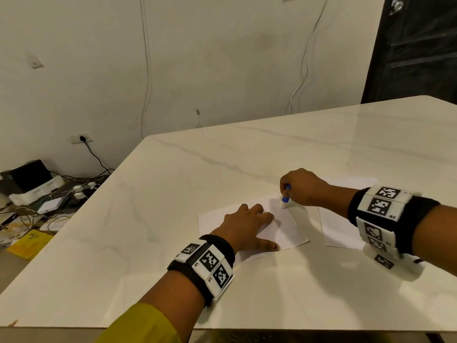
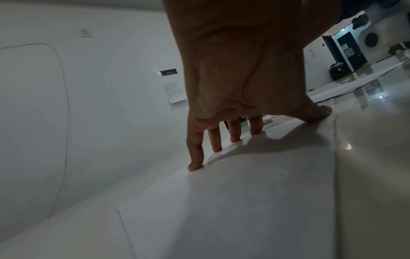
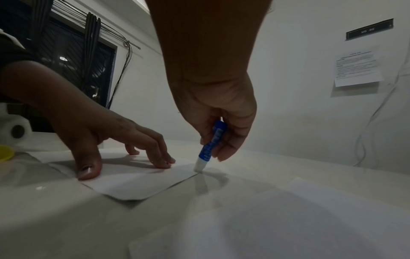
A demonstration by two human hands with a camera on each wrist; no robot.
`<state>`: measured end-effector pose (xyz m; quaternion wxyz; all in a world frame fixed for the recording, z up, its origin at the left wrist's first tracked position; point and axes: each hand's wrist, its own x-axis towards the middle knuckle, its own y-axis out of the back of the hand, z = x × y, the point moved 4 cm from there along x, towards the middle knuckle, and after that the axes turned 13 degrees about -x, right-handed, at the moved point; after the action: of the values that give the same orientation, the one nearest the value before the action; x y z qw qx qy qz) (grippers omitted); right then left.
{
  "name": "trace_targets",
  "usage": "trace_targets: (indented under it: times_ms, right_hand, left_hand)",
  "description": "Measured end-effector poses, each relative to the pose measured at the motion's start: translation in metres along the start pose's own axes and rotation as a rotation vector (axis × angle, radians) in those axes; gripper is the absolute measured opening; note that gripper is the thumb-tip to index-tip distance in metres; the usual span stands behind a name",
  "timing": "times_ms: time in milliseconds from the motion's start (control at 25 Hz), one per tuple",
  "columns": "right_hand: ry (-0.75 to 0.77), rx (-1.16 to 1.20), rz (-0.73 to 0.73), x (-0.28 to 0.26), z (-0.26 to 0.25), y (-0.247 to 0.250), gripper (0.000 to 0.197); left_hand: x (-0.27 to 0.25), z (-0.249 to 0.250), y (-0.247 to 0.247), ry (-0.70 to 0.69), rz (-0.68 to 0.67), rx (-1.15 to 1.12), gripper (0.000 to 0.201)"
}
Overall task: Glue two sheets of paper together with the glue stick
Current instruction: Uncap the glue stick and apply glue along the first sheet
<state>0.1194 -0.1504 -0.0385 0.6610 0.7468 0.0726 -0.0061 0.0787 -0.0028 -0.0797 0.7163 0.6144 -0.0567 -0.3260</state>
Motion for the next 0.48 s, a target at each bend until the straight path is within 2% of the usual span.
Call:
trace_targets:
  times_ms: [480]
  right_hand:
    - [0.044, -0.042, -0.049, -0.031, 0.007, -0.006, 0.023]
  left_hand:
    - [-0.001, 0.001, 0.0, 0.006, 0.0, 0.005, 0.08]
